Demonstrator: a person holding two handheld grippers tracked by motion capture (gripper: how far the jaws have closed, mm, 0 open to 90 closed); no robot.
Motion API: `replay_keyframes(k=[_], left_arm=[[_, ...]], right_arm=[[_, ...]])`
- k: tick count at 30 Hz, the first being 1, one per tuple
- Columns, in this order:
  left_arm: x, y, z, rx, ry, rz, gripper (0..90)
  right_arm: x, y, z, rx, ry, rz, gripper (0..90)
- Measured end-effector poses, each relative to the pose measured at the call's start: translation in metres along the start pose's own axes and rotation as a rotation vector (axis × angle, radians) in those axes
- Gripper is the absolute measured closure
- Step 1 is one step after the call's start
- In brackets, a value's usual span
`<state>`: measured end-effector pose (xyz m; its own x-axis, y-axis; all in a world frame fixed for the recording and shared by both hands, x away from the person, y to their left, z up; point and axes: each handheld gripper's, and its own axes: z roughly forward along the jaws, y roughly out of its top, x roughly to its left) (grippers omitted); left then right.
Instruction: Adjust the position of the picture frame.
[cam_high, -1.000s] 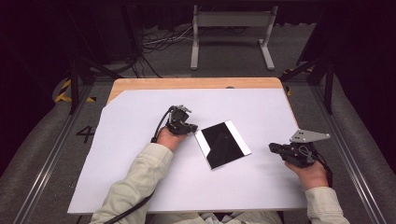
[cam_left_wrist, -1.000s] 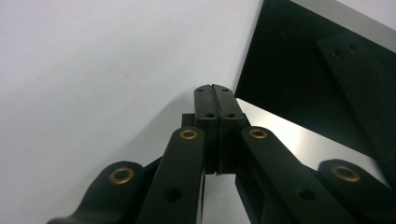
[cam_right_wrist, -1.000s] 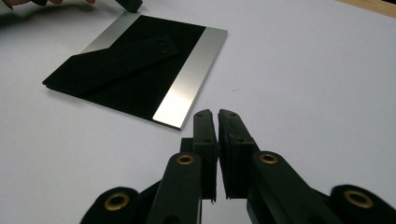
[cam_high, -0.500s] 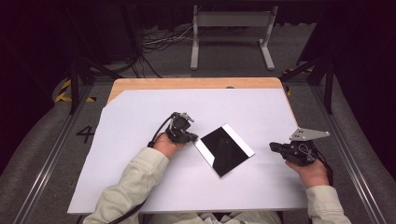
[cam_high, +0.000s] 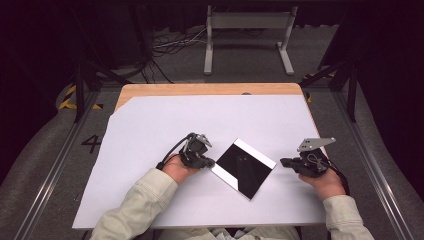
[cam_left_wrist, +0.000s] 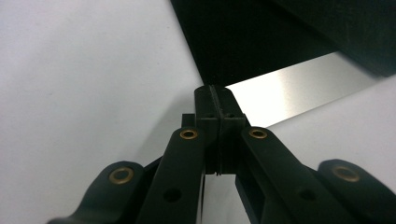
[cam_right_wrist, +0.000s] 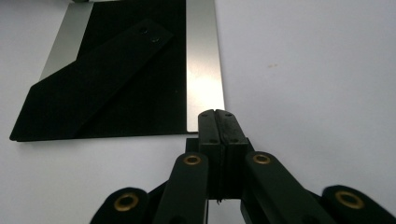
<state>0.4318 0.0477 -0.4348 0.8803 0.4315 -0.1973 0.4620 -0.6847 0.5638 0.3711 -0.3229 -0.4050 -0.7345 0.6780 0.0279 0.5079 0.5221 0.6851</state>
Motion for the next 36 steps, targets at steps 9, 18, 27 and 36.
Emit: replay_keyframes(k=[9, 18, 27, 36], left_arm=[[0.007, -0.004, -0.006, -0.048, 0.007, -0.01, 89.5], [0.011, -0.01, -0.012, -0.071, 0.027, -0.02, 87.0], [0.012, -0.018, -0.022, -0.087, 0.044, -0.036, 86.2], [0.012, -0.029, -0.028, -0.089, 0.054, -0.055, 85.4]], right_arm=[[0.005, -0.001, 0.02, 0.05, 0.051, -0.031, 89.8], [0.006, -0.001, 0.032, 0.071, 0.04, -0.062, 90.0], [0.006, 0.005, 0.035, 0.095, 0.085, -0.071, 90.0], [0.004, 0.013, 0.044, 0.072, 0.024, -0.108, 90.0]])
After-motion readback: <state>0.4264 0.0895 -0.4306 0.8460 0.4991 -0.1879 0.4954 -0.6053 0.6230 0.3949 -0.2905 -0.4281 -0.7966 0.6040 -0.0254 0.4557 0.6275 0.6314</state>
